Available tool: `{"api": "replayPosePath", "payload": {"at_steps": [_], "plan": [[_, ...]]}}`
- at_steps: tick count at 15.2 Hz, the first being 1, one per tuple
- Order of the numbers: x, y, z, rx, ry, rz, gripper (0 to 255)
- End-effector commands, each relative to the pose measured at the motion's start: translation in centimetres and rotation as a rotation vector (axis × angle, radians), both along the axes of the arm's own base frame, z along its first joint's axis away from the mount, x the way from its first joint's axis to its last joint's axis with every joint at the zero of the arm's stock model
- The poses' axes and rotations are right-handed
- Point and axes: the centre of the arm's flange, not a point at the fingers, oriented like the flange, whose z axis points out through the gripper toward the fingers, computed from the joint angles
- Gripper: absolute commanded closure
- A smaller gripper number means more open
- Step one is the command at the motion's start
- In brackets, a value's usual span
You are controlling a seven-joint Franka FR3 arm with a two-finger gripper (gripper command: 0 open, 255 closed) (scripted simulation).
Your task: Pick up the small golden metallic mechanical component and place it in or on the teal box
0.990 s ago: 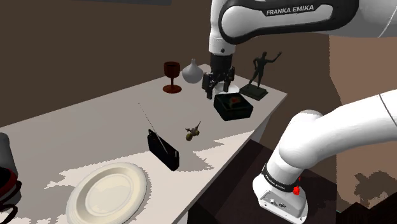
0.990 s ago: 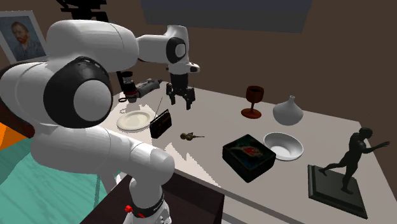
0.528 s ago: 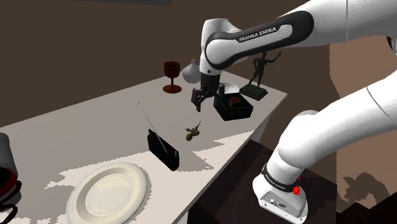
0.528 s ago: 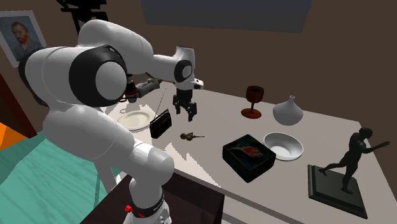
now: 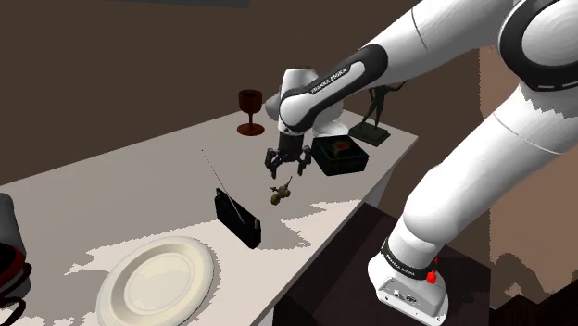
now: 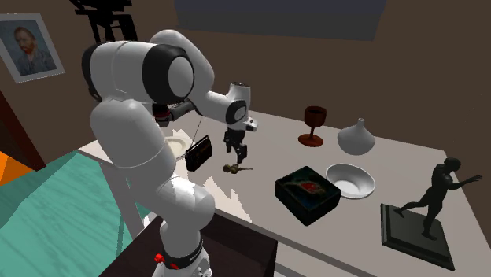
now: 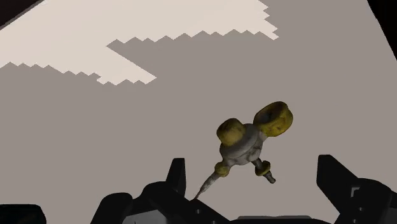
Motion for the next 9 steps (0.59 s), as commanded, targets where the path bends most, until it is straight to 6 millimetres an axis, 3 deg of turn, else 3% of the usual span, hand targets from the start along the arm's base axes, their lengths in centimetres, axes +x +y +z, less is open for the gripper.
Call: {"api": "replayPosePath", "payload": {"at_steps": [1, 3, 9], "plan": [[0.8, -0.4, -2.4, 0.012, -0.004, -0.051, 0], [1.7, -0.7, -4.5, 0.024, -0.006, -0.094, 0], [1.7, -0.3, -7.7, 0.024, -0.006, -0.094, 0]]}}
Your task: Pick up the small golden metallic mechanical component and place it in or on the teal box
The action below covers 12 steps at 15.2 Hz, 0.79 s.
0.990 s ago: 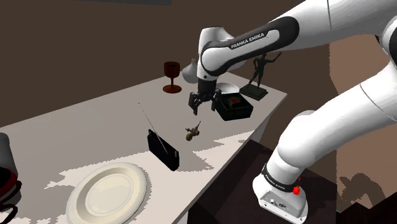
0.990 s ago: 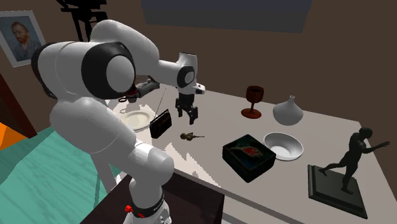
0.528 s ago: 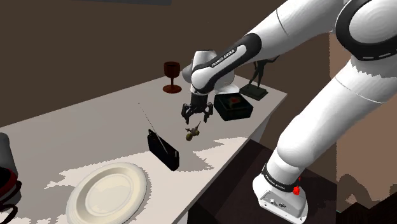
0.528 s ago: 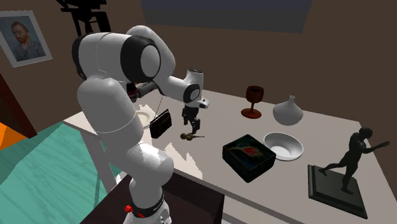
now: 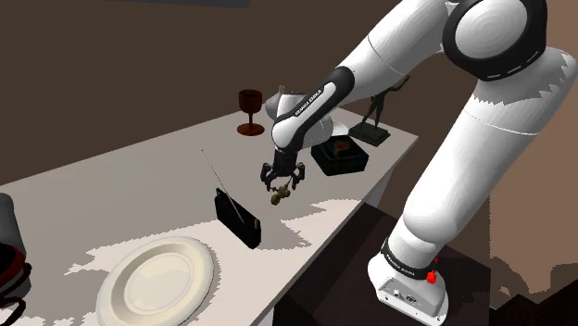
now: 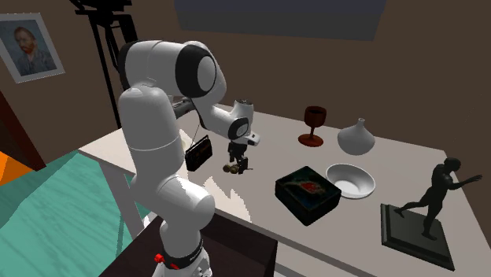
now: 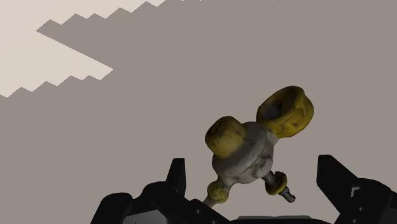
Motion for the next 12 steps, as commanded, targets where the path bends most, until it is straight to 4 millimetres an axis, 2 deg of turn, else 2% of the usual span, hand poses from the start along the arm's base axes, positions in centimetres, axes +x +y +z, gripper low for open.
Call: {"api": "replayPosePath", "payload": {"at_steps": [1, 9, 10, 12], "plan": [[-0.07, 0.08, -0.93, 0.0, -0.001, -0.001, 0], [-0.08, 0.11, -1.23, 0.0, -0.001, -0.001, 0], [-0.08, 0.11, -1.23, 0.0, -0.001, -0.001, 255], [-0.08, 0.11, -1.23, 0.0, -0.001, -0.001, 255]]}}
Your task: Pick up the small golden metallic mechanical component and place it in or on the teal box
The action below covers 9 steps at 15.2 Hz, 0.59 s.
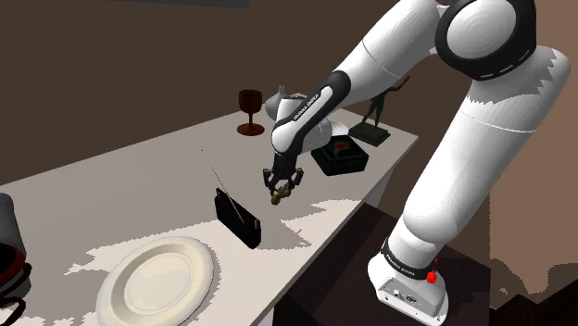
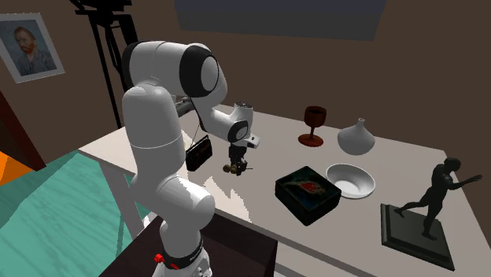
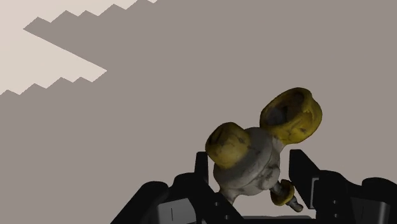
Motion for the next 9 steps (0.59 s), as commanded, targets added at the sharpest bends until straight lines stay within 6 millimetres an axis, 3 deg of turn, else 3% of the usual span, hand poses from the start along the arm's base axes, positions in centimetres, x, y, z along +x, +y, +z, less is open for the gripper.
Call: {"api": "replayPosePath", "payload": {"at_steps": [1, 7, 9], "plan": [[0.0, 0.0, 0.0, 0.0, 0.0, 0.0, 255], [0.0, 0.0, 0.0, 0.0, 0.0, 0.0, 255], [0.0, 0.0, 1.0, 0.0, 0.0, 0.0, 255]]}}
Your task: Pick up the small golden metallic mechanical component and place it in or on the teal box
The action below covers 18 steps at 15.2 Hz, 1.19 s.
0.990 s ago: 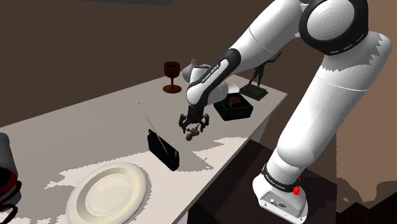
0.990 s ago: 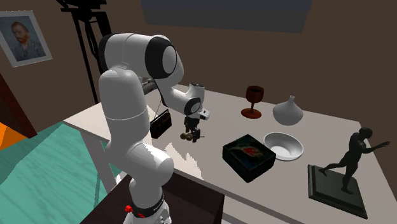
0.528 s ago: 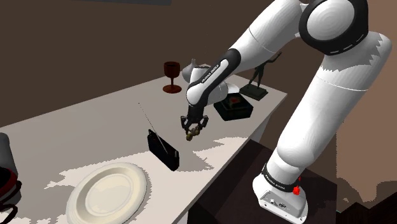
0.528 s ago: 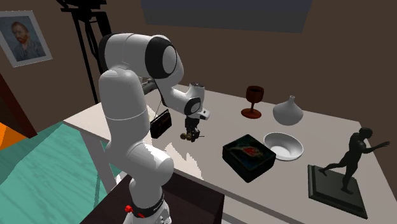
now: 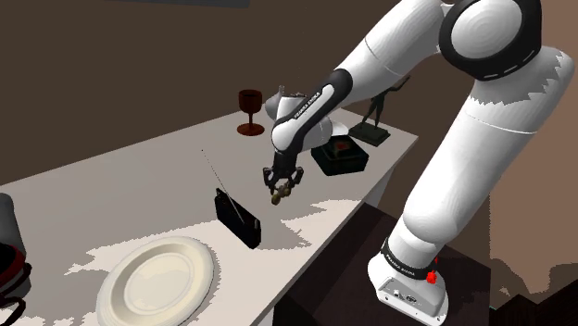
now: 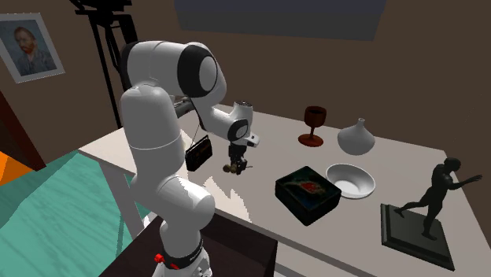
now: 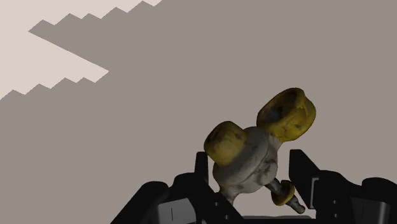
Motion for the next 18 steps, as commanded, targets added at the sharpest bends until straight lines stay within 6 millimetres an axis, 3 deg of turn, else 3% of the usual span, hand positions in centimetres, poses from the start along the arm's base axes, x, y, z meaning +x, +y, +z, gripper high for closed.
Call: {"api": "replayPosePath", "payload": {"at_steps": [1, 18], "plan": [[0.0, -0.1, 1.0, 0.0, 0.0, 0.0, 255], [0.0, -0.1, 10.0, 0.0, 0.0, 0.0, 255]]}}
